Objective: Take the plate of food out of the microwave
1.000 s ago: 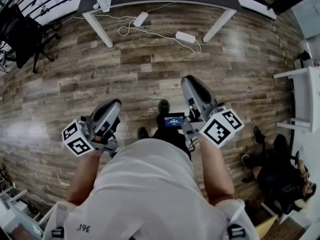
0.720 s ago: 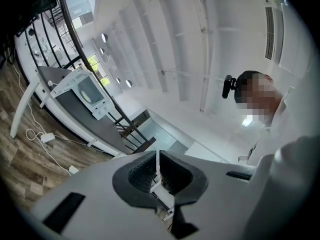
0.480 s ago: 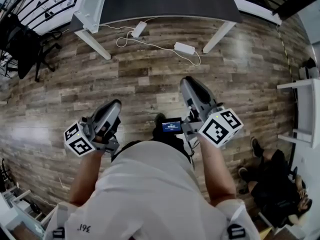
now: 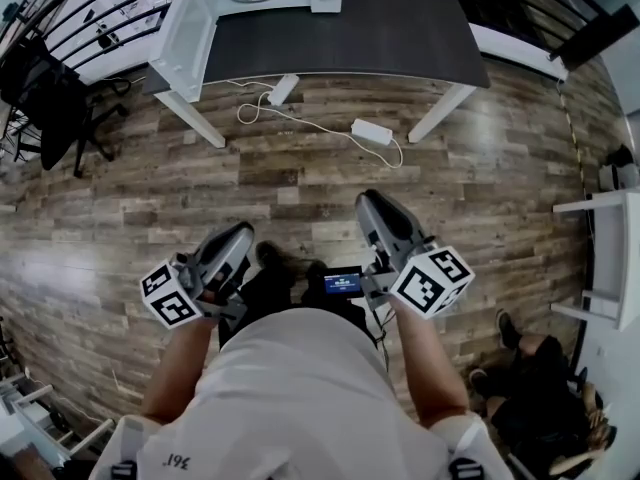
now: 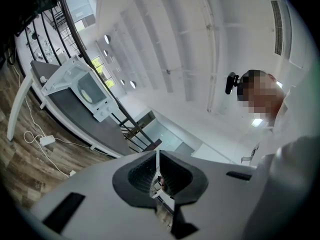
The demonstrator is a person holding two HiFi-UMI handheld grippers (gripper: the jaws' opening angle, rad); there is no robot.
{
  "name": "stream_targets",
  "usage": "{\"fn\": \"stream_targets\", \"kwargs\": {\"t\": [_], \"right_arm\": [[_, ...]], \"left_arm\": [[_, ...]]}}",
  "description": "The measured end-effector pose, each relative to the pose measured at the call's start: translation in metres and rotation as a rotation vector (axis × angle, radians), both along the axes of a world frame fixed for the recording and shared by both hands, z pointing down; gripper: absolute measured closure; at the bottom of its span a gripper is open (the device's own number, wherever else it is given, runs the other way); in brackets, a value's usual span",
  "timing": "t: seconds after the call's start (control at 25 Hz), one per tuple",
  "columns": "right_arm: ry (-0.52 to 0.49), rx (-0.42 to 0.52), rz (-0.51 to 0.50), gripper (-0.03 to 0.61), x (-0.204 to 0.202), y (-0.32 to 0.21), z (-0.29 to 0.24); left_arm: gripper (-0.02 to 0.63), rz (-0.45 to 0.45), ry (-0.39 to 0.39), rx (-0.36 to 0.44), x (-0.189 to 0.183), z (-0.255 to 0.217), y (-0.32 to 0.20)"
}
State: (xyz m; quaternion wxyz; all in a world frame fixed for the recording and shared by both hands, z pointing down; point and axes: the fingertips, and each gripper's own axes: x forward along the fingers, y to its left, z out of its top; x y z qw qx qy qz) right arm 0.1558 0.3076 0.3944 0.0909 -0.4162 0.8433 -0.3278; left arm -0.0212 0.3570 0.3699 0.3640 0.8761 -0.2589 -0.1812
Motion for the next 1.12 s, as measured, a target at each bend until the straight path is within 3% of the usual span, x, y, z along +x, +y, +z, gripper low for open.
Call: {"fn": "stream_targets", "kwargs": {"t": [0.48, 0.84, 1.12], "right_arm": [[0.023, -0.005, 0.058, 0.531, -0.05, -0.111, -0.001], [0.025, -0.021, 0.107, 0.531, -0.113, -0.21, -0.007], [0.044, -0.034, 0.142, 0.531, -0.141, -0.256, -0.007]], "left_arm": [[0.607, 0.036, -0.091, 0.053, -0.035, 0.005, -0.142], [0.606, 0.099, -0.106, 0.025, -0.085, 0.007, -0.246], [0.58, 0.133, -0.101, -0.012, -0.107, 0.019, -0.292]]}}
